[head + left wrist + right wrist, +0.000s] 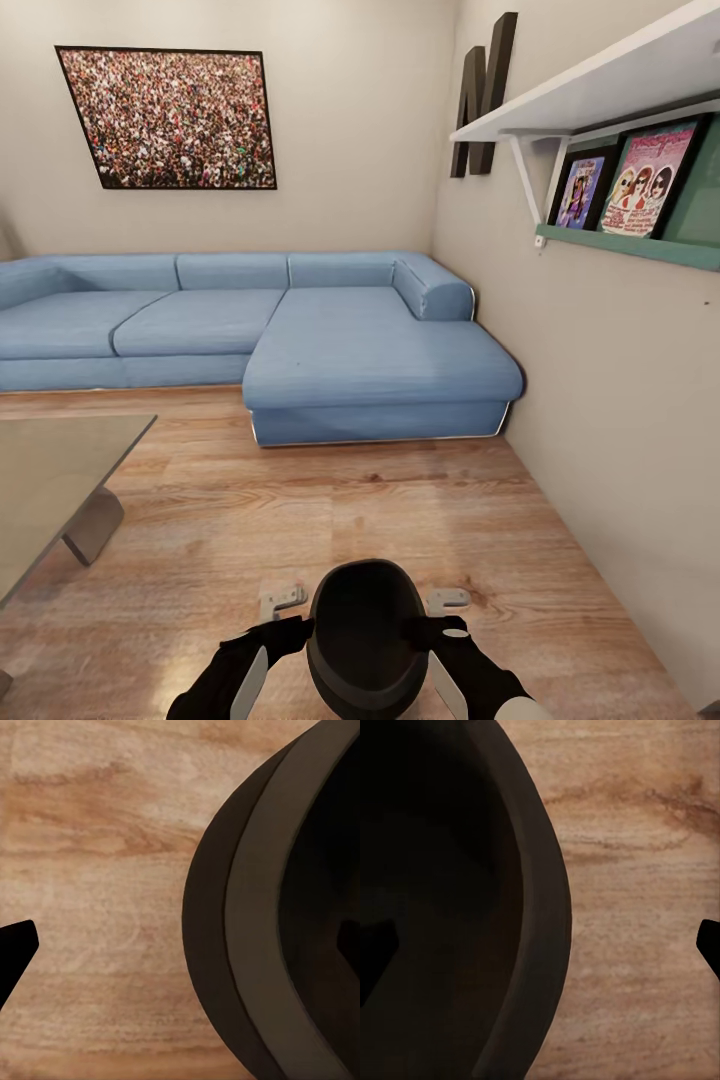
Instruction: Place each of the two pumpkins and all three candles from the living room inside a cabinet in the living room (use any cabinet), then make sure every cabinet is closed, and position the cauldron so it is next to a table in the living room.
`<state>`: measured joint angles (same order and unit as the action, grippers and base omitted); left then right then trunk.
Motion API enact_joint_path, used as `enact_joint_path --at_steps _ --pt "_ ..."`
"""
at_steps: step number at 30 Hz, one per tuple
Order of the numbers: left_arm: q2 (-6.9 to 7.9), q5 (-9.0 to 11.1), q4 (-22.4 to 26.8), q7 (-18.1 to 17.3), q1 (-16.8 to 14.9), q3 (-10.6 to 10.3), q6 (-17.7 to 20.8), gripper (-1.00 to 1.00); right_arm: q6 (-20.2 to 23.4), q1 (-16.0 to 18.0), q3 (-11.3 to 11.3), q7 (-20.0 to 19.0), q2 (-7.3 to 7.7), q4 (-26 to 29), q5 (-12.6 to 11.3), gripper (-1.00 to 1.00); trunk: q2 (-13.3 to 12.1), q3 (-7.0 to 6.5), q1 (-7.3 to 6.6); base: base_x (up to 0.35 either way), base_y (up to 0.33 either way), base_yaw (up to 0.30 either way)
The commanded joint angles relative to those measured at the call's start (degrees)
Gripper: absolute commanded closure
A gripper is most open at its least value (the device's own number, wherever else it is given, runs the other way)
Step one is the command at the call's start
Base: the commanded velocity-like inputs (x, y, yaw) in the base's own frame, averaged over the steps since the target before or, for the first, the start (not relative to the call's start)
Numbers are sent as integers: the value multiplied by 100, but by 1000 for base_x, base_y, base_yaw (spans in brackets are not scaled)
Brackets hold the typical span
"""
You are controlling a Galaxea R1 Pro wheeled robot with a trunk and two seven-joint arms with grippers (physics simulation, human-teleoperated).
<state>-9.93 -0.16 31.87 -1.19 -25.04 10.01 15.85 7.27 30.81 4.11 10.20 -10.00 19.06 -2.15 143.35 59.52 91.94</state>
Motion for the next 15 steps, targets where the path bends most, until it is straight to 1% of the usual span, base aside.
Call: enact_joint_path --at_steps 1,6,9,11,15 --pt "-7 -1 13 -13 -1 35 35 -100 38 2 36 44 0 10 -23 -100 2 6 -1 0 0 0" --pt "-7 -3 13 -11 -1 29 -28 -100 38 3 31 44 0 10 -23 -100 2 6 -1 0 0 0" --pt "-7 -11 7 25 -1 21 -276 -100 38 -1 29 44 0 10 -23 -100 2 6 -1 0 0 0" --pt "-7 -16 6 30 -1 12 -339 -100 38 0 29 44 0 10 -23 -100 2 6 -1 0 0 0" --pt "-7 -19 11 42 -1 -71 -421 -100 38 2 29 44 0 10 -23 -100 2 6 -1 0 0 0"
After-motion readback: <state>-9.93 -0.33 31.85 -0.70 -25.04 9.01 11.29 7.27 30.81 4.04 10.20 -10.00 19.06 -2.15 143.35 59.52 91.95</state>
